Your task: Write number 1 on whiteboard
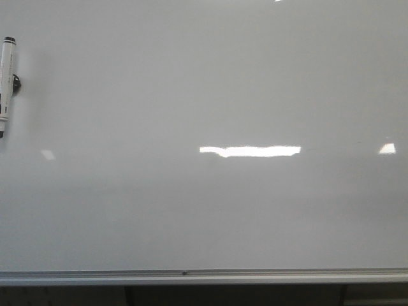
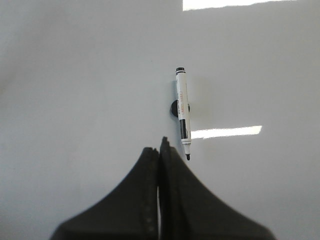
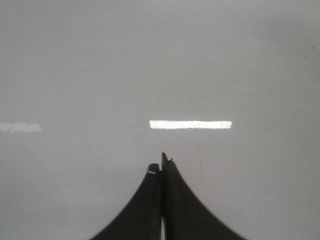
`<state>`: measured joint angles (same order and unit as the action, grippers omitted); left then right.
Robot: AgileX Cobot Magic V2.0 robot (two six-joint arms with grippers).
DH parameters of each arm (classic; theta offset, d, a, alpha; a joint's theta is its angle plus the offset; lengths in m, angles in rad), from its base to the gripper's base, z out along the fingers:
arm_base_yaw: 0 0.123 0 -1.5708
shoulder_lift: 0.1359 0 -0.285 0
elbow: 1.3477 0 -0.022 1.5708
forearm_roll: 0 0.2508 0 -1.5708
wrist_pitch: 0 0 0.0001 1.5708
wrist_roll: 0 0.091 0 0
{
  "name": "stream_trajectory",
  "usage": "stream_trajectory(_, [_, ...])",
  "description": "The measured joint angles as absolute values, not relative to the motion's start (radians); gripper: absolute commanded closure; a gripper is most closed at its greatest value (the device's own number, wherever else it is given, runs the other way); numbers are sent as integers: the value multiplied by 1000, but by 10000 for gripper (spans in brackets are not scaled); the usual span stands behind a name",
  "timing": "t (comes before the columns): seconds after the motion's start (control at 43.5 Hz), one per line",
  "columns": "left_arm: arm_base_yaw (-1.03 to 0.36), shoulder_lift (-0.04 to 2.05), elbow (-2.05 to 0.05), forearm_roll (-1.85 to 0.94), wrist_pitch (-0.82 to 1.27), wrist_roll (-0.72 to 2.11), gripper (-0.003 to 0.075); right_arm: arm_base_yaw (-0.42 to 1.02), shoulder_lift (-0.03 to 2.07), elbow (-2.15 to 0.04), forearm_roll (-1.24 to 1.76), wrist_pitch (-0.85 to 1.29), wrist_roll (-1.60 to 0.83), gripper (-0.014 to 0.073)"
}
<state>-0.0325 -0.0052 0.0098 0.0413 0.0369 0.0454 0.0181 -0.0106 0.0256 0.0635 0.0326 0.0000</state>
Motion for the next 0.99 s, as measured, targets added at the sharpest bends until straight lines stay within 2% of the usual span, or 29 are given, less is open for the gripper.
stream_trajectory(0.989, [-32, -5, 10, 41, 21, 45, 741, 18, -11, 26, 63, 30, 0, 663])
